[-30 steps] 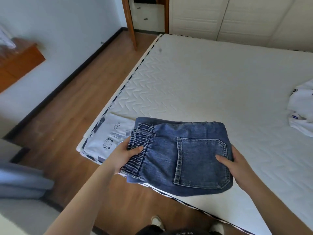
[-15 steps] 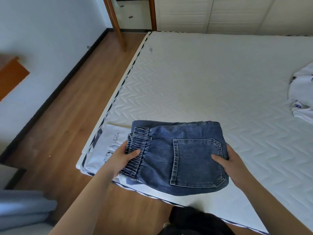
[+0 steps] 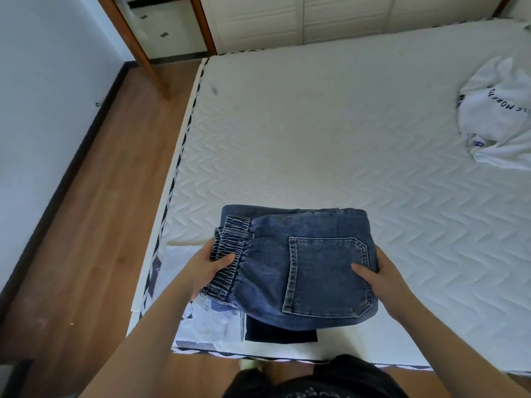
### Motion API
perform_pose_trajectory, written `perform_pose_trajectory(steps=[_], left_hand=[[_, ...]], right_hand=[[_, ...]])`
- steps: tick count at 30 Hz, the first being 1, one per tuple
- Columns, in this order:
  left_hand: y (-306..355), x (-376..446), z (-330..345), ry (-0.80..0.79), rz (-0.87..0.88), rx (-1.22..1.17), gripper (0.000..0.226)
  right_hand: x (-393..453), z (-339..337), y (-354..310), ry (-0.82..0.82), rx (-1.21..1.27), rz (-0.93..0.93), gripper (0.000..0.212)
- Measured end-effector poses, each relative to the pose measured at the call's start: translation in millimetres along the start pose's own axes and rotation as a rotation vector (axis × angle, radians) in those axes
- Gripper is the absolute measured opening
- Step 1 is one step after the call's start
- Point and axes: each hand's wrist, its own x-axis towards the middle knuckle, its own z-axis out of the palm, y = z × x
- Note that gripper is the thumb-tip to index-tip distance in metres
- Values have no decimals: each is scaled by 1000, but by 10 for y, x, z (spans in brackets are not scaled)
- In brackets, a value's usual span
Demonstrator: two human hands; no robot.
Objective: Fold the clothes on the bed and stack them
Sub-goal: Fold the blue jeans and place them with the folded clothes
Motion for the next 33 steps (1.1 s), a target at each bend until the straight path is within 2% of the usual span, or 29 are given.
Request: perform_pose_trajectory(steps=[10, 13, 17, 25, 33], left_hand=[[-51, 807, -398, -351, 124, 316, 34], [0, 916, -485, -421, 154, 417, 42], [45, 1030, -422, -485, 219, 548, 36], [-86, 998, -2, -585, 303, 812, 34], [-119, 1147, 506, -645, 391, 1039, 44]], right_hand=[[-666, 843, 576, 406, 106, 55, 41], [-950, 1165, 700, 501, 161, 66, 41], [-1300, 1503, 932, 618, 267, 87, 36], [-1805, 1917, 1544, 742, 547, 164, 35], [-1791, 2178, 2034, 756, 750, 206, 34]])
